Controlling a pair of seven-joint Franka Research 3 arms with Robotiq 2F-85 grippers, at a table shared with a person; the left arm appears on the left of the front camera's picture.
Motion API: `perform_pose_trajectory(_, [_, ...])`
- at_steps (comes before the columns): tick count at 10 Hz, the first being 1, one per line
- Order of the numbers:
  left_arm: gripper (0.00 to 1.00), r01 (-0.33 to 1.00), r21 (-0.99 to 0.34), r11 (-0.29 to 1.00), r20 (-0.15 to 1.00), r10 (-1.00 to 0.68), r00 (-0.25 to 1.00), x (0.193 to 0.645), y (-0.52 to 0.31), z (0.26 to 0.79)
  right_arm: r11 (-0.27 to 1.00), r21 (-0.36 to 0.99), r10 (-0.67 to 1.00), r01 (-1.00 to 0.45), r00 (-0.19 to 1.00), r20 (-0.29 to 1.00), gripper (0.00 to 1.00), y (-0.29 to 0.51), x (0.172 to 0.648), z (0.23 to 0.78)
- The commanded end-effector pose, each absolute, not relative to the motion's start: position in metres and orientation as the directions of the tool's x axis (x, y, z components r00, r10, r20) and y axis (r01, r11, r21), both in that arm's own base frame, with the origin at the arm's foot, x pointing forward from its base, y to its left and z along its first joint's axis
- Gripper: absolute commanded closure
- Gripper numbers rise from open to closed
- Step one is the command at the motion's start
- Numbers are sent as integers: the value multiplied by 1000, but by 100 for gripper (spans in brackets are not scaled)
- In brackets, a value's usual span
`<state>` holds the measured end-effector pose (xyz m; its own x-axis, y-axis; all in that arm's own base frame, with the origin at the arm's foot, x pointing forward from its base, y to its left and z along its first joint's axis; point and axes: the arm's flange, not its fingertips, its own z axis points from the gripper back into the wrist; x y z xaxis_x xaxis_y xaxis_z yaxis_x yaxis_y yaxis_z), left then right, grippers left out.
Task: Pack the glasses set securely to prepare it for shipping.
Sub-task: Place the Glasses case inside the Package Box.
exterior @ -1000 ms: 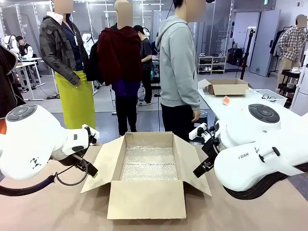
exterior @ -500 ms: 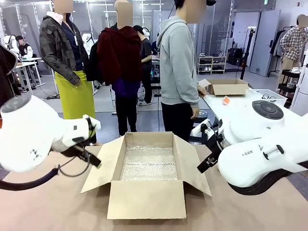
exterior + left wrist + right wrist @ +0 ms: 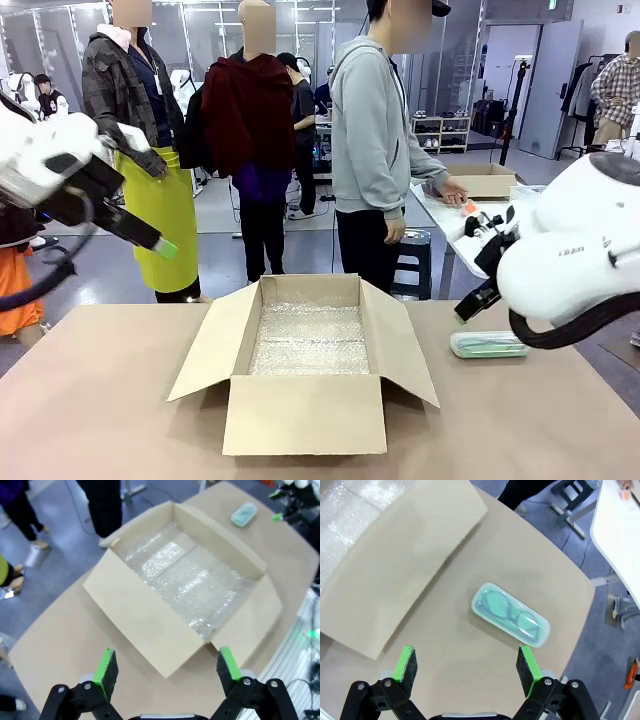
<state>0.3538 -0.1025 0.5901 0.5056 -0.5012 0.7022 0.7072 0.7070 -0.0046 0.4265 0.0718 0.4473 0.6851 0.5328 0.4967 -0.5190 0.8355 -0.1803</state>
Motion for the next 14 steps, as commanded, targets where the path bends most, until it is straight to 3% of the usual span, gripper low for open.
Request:
perform_pose_trajectory(1, [0,736,-4,677,720,-508,472,347,-84,601,851,-149,509,-504,720,472,0,51,436,457])
perform_pose_trajectory(4, [0,717,-3,697,735,-485,474,342,-71,602,912,-146,401,-384,756,517,0,33,443,462])
perform_pose_trajectory(5, [0,711,6,703,728,-491,479,342,-78,610,871,-157,480,-465,740,472,0,37,438,457])
perform_pose_trajectory(8, [0,711,6,703,728,-491,479,342,-78,610,883,-158,459,-441,748,479,0,30,439,459])
perform_pose_trajectory(9, [0,711,6,703,728,-491,479,342,-78,610,822,-199,568,-533,744,353,0,19,458,465])
perform_pose_trajectory(10, [0,711,6,703,728,-491,479,342,-78,610,724,-243,688,-645,652,318,0,13,471,470])
perform_pose_trajectory(11, [0,711,6,703,728,-491,479,342,-78,610,598,-185,787,-780,528,320,0,7,483,476])
perform_pose_trajectory(14, [0,711,6,703,728,-491,479,342,-78,610,224,-203,973,-953,208,99,0,1,519,473])
